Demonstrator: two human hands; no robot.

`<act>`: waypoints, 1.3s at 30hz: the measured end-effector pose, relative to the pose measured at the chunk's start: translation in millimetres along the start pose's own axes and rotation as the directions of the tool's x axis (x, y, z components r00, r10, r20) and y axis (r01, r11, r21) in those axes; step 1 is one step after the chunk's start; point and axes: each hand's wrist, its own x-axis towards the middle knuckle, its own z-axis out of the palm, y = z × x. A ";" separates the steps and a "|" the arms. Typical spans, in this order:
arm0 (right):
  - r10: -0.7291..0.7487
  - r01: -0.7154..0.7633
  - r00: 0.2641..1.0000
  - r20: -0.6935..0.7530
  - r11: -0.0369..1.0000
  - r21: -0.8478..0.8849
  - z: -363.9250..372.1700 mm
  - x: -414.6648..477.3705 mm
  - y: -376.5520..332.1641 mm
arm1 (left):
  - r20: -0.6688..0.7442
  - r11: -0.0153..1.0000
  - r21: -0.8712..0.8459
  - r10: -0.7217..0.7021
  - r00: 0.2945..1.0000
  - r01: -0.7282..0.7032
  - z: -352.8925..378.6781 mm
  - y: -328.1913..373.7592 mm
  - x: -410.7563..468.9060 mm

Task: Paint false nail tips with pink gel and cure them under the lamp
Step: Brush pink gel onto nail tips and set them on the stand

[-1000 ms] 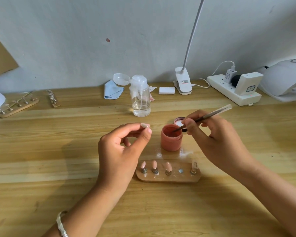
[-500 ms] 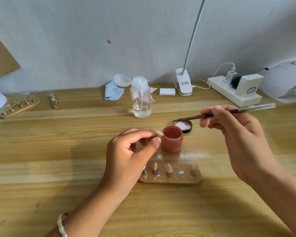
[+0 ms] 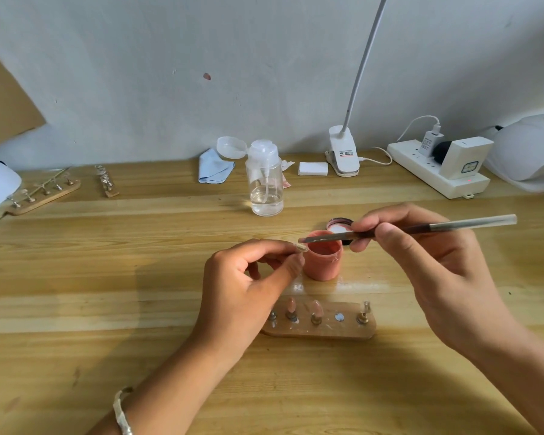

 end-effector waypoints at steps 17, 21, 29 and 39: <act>-0.003 0.004 0.999 0.034 0.999 -0.032 1.6 0.1 0.1 | 0.011 1.000 0.002 0.009 1.000 -0.009 -0.3 2.2 -0.1; -0.006 0.007 1.000 0.030 1.000 -0.027 2.3 0.5 -0.3 | 0.017 1.000 0.000 0.004 1.000 -0.004 -0.4 1.9 -0.6; -0.007 0.006 1.000 -0.014 0.999 -0.054 -0.9 0.7 2.1 | 0.015 0.999 -0.044 -0.024 1.000 0.025 -1.5 1.2 -1.1; -0.015 0.015 1.000 -0.005 0.999 -0.042 1.7 -1.7 0.4 | 0.018 0.999 -0.016 -0.039 0.999 0.039 -1.1 1.2 -0.8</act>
